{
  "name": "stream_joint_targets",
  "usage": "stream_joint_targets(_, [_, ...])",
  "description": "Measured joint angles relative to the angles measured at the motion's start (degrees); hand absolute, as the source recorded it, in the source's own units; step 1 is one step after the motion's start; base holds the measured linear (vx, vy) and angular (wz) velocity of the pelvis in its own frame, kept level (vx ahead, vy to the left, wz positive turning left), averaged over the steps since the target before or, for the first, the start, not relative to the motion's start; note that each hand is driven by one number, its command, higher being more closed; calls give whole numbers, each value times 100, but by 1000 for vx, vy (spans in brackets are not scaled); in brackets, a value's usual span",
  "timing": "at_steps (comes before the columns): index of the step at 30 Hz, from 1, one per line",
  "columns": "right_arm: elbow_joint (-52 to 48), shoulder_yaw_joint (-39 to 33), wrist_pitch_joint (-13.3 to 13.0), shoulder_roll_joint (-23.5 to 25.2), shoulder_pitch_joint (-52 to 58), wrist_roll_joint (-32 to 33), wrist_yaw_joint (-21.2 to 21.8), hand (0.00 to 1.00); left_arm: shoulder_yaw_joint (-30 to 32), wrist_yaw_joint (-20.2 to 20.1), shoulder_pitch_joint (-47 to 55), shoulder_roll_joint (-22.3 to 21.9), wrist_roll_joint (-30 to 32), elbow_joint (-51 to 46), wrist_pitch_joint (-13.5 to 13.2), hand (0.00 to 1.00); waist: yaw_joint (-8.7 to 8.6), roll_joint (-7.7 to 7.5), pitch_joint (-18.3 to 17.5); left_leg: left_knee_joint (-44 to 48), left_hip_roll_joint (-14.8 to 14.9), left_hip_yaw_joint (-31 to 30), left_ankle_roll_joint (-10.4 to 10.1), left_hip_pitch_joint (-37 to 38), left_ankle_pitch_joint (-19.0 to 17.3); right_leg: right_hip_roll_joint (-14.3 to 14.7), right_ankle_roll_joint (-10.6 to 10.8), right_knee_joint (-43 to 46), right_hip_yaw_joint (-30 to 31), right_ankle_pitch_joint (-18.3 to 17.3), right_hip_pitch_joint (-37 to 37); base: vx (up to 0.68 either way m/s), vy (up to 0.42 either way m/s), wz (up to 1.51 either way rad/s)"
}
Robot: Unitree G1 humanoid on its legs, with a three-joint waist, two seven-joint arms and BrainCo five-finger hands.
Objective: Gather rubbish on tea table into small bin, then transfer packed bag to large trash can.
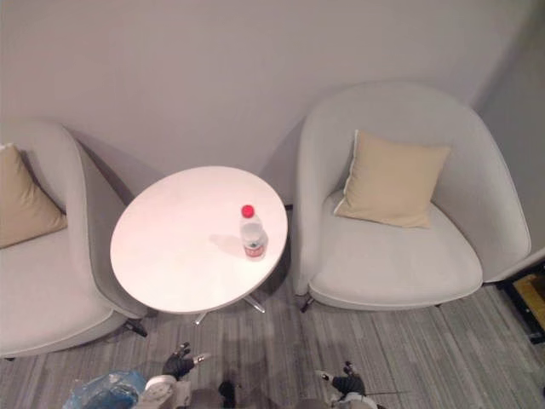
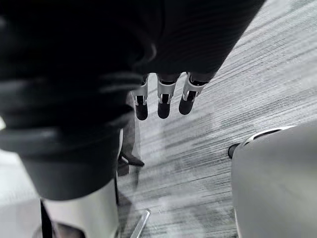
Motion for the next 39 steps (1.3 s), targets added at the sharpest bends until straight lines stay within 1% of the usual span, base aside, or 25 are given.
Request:
stream_joint_targets(2, [-101, 89, 0, -5, 0, -119, -24, 0, -41, -3, 26, 14, 8, -2, -7, 0, 12, 4, -12, -162, -55, -6, 2, 207, 1, -28, 18, -92, 9, -11, 170, 111, 18, 3])
stream_joint_targets(4, [-488, 274, -5, -14, 2, -225, -65, 0, -42, -1, 48, 14, 11, -5, -9, 0, 12, 4, -40, -285, -79, -10, 30, 260, 22, -11, 23, -147, 8, -16, 186, 103, -14, 0])
stream_joint_targets(5, [-850, 348, -22, -44, 4, -231, -75, 0, -48, -3, 48, 11, 11, -11, -10, 0, 10, -2, -41, -360, -86, -27, 63, 265, 59, 0, 23, -167, 0, -15, 176, 60, -34, 4])
stream_joint_targets(7, [-1430, 448, -28, -172, 5, -388, -96, 0, -89, -2, 48, 12, 11, -22, -18, 0, 10, -9, -44, -463, -72, -39, 61, 301, 81, 34, 19, -219, -1, -12, 185, 46, -41, 2])
stream_joint_targets(9, [-2160, 482, -117, -348, -4, -550, -167, 0, -115, -3, 53, 16, 18, -22, -22, 0, 11, -29, -60, -603, -66, -48, 47, 325, 138, 57, 12, -245, 3, -7, 185, 46, -34, 2])
stream_joint_targets(12, [-2759, 517, -226, -493, -21, -790, -239, 0, -214, -1, 65, 43, 56, -29, -33, 0, 13, -71, -79, -820, -66, -48, 54, 414, 221, 85, -13, -326, 27, 24, 191, 31, -12, 1])
stream_joint_targets(14, [-2907, 569, -288, -494, -60, -884, -254, 0, -215, -5, 111, 57, 110, -50, -50, 0, 13, -99, -122, -875, -62, -47, 62, 415, 234, 99, -26, -363, 42, 48, 209, 52, -2, -1])
stream_joint_targets(17, [-2963, 681, -335, -494, -109, -889, -262, 0, -221, -9, 140, 60, 113, -93, -62, 0, 15, -104, -129, -887, -33, -101, 78, 415, 244, 147, -36, -556, 49, 225, 311, 48, 12, 7])
stream_joint_targets(19, [-3001, 697, -373, -496, -179, -887, -269, 0, -221, -13, 174, 60, 115, -140, -95, 0, 21, -104, -129, -945, -39, -173, 143, 408, 290, 158, -34, -655, 44, 338, 357, 23, 25, 16])
stream_joint_targets(26, [-3178, 1057, -436, -500, -578, -884, -310, 0, -265, -100, 174, 68, 122, -173, -147, 0, 90, -104, -129, -956, -106, -360, 191, 303, 374, 132, -50, -733, 6, 426, 375, -17, 17, 15])
stream_joint_targets(33, [-3098, 1203, -435, -461, -1011, -861, -433, 0, -267, -108, 177, 58, 130, -238, -148, 0, 129, -90, -108, -1419, -138, -506, 160, 190, 802, 137, -29, -734, -93, 440, 137, -86, -14, 11])
stream_joint_targets(36, [-3059, 1310, -435, -443, -1009, -817, -471, 0, -271, -107, 178, 62, 138, -243, -147, 0, 130, -92, -104, -1654, -151, -584, 142, 200, 989, 137, -28, -732, -117, 440, 67, -109, -8, 8])
stream_joint_targets(39, [-3053, 1341, -434, -437, -1012, -806, -472, 0, -270, -102, 176, 56, 147, -271, -159, 0, 143, -79, -60, -1743, -167, -645, 139, 191, 1084, 130, -24, -734, -133, 437, 23, -135, 0, 9])
